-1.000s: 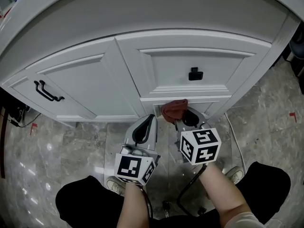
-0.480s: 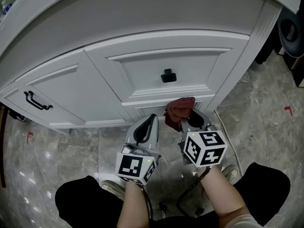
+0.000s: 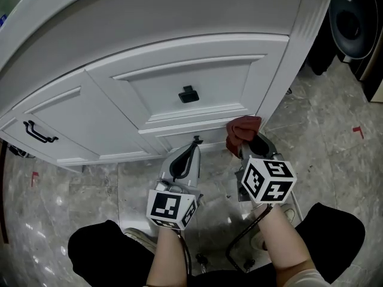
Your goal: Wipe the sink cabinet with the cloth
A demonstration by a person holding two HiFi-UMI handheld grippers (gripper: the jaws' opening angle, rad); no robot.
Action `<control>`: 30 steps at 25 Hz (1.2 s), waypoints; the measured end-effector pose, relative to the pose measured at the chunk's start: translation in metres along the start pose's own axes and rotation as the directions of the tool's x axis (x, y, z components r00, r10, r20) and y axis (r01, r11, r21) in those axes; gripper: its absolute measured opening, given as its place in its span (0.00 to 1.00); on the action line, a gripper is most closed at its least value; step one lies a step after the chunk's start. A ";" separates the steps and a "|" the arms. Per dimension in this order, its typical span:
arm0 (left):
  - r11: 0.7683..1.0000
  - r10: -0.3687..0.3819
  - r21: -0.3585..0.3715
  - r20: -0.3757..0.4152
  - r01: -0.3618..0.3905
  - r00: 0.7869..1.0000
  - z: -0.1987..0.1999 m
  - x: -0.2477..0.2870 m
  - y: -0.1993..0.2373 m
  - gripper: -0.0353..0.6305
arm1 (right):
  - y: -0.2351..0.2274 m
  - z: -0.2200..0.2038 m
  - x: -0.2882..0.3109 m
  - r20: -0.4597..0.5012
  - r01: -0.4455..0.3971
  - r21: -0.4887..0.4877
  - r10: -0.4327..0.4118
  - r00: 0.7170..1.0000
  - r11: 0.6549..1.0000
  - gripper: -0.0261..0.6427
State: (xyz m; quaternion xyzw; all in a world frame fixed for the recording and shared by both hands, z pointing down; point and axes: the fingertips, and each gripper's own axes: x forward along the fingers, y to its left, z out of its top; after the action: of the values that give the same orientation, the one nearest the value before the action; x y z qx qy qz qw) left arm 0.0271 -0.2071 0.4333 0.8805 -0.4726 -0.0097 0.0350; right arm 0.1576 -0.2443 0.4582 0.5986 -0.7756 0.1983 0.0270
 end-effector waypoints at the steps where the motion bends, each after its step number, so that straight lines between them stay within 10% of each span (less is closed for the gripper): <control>1: 1.000 -0.004 -0.001 -0.003 0.004 1.000 -0.002 0.000 -0.002 0.05 | -0.007 0.002 -0.003 0.007 0.023 0.004 -0.023 1.000 1.000 0.17; 7: 1.000 -0.007 0.021 -0.039 0.007 0.999 -0.015 -0.007 -0.004 0.05 | -0.014 0.005 -0.012 0.022 0.064 0.026 -0.064 0.998 0.998 0.17; 21: 0.972 0.234 -0.012 -0.041 -0.235 0.971 -0.022 -0.083 0.108 0.05 | 0.176 -0.081 0.042 -0.128 -0.308 -0.047 0.300 0.945 0.950 0.17; 30: 0.972 0.236 0.004 -0.070 -0.237 0.969 -0.035 -0.098 0.125 0.05 | 0.209 -0.118 0.080 -0.176 -0.347 0.010 0.343 0.923 0.938 0.17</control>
State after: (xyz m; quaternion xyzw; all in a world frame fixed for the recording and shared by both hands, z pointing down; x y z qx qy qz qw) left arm -0.1291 -0.1922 0.4756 0.8176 -0.5727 0.0244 0.0547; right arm -0.0845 -0.2344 0.5317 0.4329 -0.8655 0.2432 0.0662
